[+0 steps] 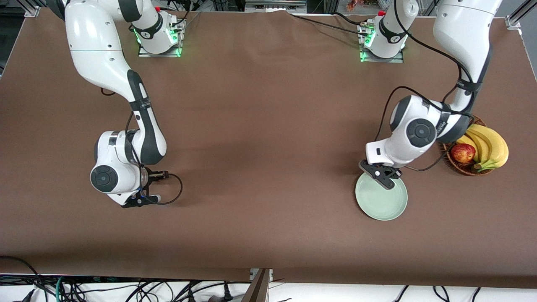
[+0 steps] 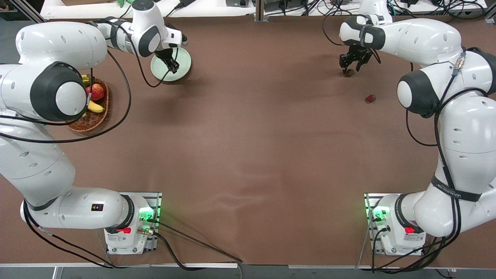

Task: Collect all strawberries into plate
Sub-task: 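Drop the strawberry onto the plate while the right gripper grasps another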

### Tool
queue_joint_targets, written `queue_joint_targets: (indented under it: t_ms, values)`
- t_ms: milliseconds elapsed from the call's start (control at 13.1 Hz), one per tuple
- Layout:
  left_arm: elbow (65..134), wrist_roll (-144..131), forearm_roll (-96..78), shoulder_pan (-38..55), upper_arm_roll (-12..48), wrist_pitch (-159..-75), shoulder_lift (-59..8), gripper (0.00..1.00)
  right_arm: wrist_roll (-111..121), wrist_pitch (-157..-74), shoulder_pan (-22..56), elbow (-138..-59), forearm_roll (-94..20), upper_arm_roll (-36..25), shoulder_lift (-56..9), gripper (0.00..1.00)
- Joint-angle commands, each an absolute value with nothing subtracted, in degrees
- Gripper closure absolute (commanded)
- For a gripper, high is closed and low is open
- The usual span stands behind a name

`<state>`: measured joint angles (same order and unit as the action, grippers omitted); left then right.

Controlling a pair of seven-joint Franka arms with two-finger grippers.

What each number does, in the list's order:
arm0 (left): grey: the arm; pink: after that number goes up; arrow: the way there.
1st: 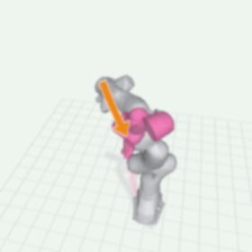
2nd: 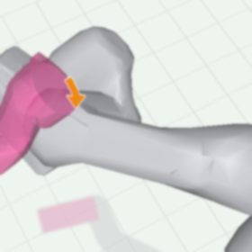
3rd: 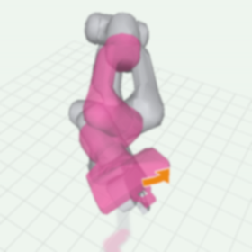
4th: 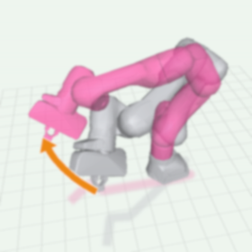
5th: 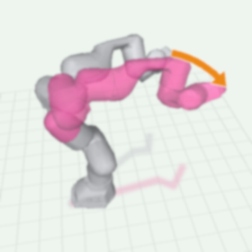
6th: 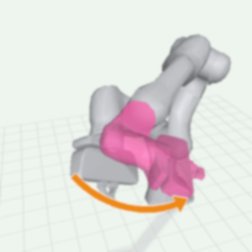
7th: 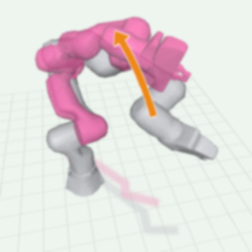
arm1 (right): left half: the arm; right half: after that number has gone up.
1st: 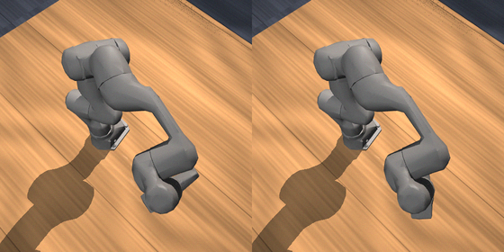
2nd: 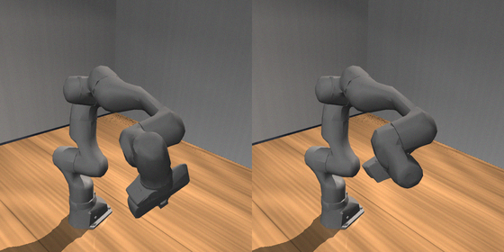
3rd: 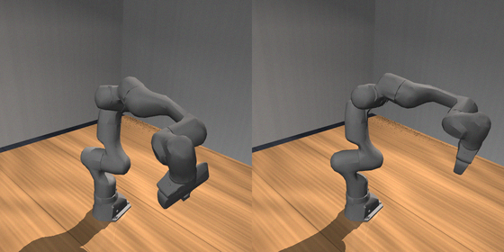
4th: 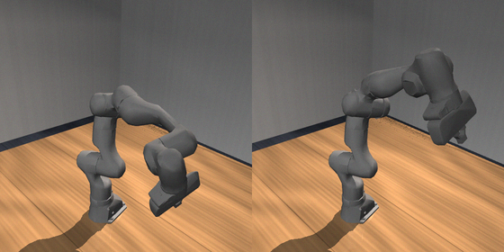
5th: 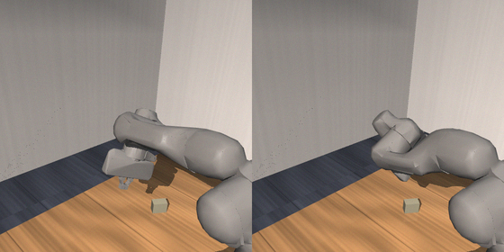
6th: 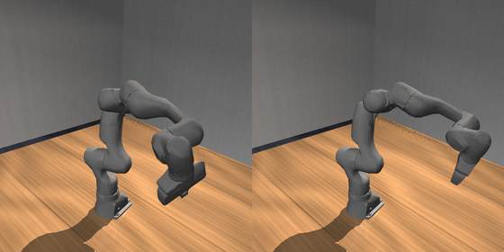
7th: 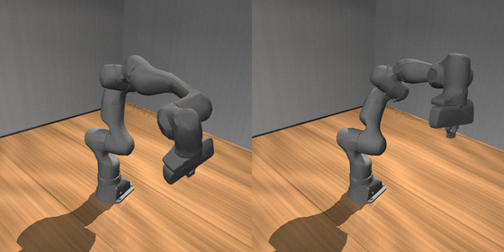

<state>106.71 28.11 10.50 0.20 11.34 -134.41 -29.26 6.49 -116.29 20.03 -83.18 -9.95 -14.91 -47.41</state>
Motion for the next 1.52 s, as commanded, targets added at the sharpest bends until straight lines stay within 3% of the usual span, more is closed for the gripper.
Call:
queue_joint_targets:
  t_ms: [0, 152, 228, 380, 457, 533, 609, 837, 1065, 1446]
  values:
    - [103.3, 36.5, 11.8, -1.8, 12.0, -136.5, -33.8, 0.96, 7.4, -117.1, 19.3, -84.6, -11.1, -14.1, -46.2, 0.54]
    - [103.0, 39.5, 11.9, -2.9, 12.0, -139.3, -35.9, 0.95, 7.4, -117.1, 19.3, -84.6, -11.0, -14.1, -46.2, 0.72]
    - [103.0, 42.2, 11.6, -3.5, 12.1, -140.5, -36.5, 0.95, 7.4, -117.0, 19.3, -84.6, -11.1, -14.1, -46.2, 0.76]
    - [103.0, 43.2, 11.4, -4.0, 12.1, -140.9, -36.6, 0.91, 6.9, -116.6, 19.5, -84.5, -11.1, -14.0, -46.1, 0.77]
    - [102.9, 43.2, 11.3, -4.0, 12.1, -140.8, -36.5, 0.8, 6.2, -116.4, 20.1, -84.4, -11.3, -13.8, -46.1, 0.77]
    - [102.8, 43.2, 11.3, -4.0, 12.2, -140.8, -36.5, 0.53, 5.1, -116.4, 21.4, -84.4, -12.2, -13.4, -46.1, 0.77]
    - [102.8, 43.2, 11.2, -4.0, 12.2, -140.8, -36.4, 0.01, 2.6, -116.4, 23.0, -84.4, -13.1, -13.2, -45.9, 0.76]
    - [102.5, 42.1, 8.8, -4.7, 12.4, -139.1, -34.0, 0.0, -6.3, -116.5, 27.8, -83.9, -15.8, -12.3, -45.5, 0.76]
    - [98.6, 41.7, 4.7, -5.1, 12.3, -129.1, -31.9, 0.0, -18.9, -118.5, 34.1, -82.8, -19.3, -12.2, -46.1, 0.76]
    - [89.0, 31.8, 1.3, -5.5, 12.1, -113.1, -31.4, 0.0, -41.4, -131.4, 46.4, -81.0, -19.4, -11.7, -48.9, 0.76]
